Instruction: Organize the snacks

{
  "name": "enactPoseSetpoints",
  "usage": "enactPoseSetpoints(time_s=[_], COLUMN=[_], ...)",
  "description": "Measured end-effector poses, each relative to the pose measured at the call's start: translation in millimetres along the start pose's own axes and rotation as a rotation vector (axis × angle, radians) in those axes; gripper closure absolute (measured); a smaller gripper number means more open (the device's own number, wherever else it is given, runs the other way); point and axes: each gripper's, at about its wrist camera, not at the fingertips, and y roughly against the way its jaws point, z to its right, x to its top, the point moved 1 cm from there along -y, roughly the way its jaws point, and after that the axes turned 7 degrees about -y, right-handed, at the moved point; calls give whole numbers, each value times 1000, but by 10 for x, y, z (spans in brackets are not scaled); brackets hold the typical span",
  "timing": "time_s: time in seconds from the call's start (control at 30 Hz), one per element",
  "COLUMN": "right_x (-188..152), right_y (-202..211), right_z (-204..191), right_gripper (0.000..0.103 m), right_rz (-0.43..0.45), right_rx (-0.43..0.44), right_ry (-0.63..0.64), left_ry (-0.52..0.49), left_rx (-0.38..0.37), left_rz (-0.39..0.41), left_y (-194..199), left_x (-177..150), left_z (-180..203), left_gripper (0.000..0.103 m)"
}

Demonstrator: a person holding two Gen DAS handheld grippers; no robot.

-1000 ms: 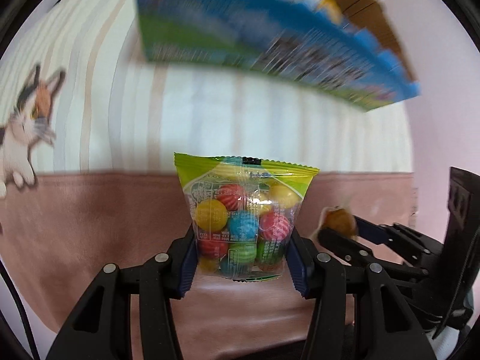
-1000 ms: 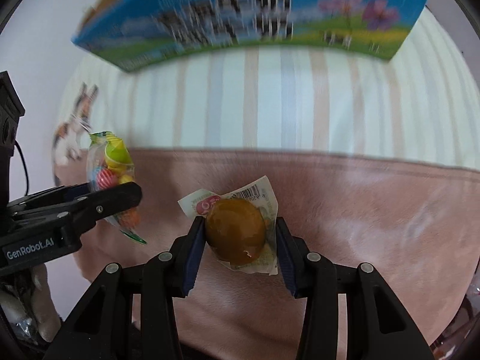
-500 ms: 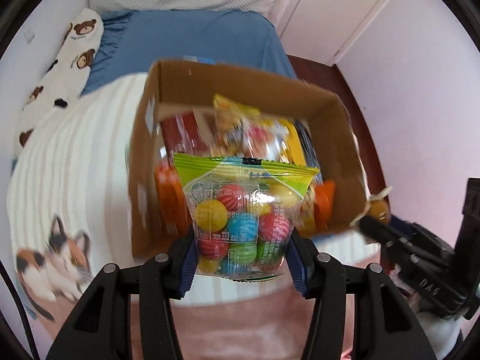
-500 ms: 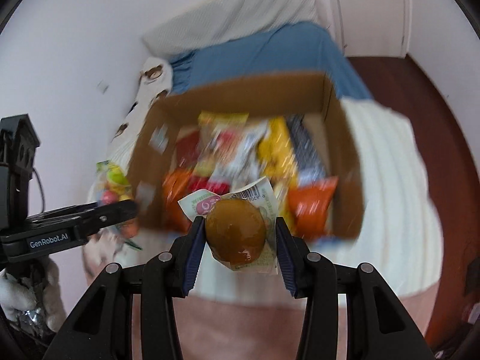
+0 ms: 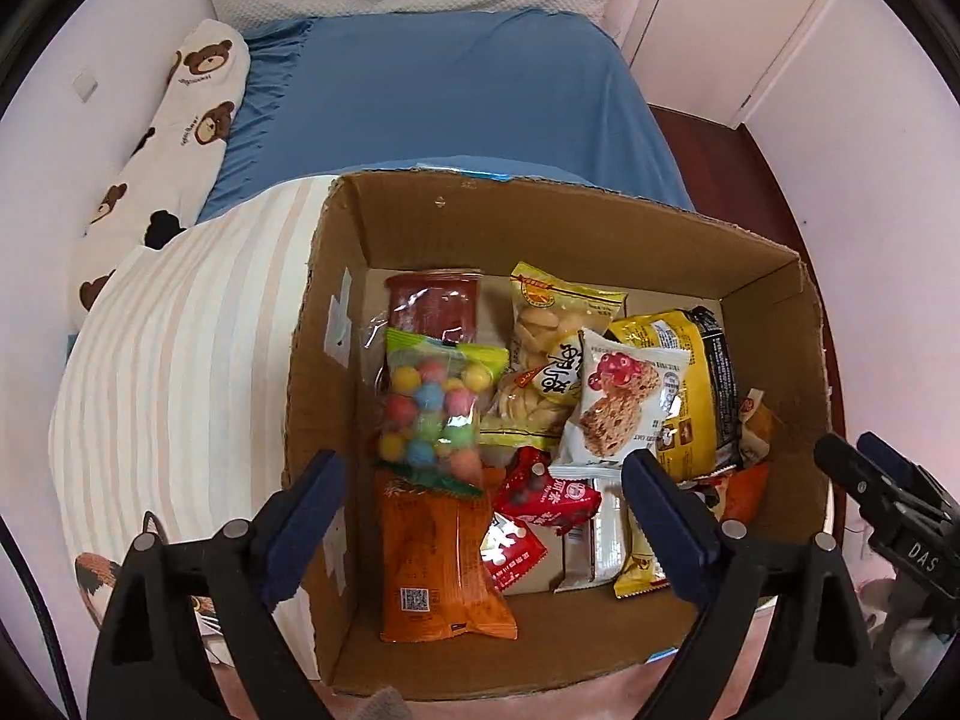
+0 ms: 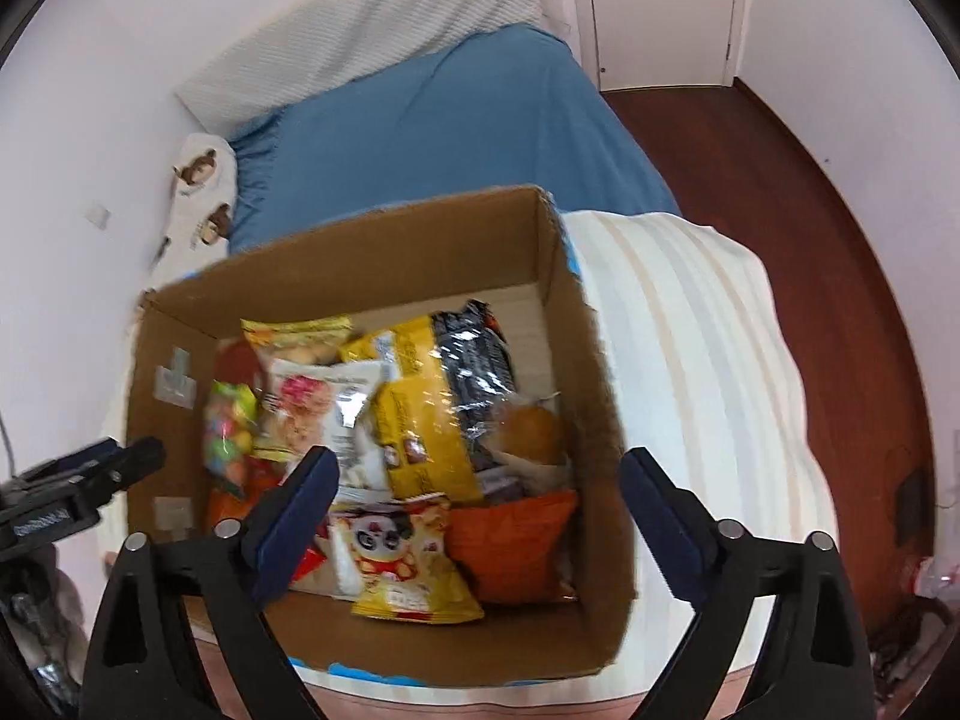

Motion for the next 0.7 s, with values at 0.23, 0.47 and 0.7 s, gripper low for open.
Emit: enactPoseSetpoints(time_s=[0.23,0.47,0.7], right_x=[-222,-448,-610], right_y=[-67,60,404], right_z=[18,30,7], right_gripper=[4,2,2], right_rz=[-18,-12,50], right_rx=[-36,-52,-41], right_ry=[34,59,76], left_ry=[6,27,32], left_rx=[11,-7,33], left_rz=[-16,9,108], left_y=[-19,130,535], left_x=[-225,-438,-635], left_z=[40,76,195], left_gripper=[2,2,2])
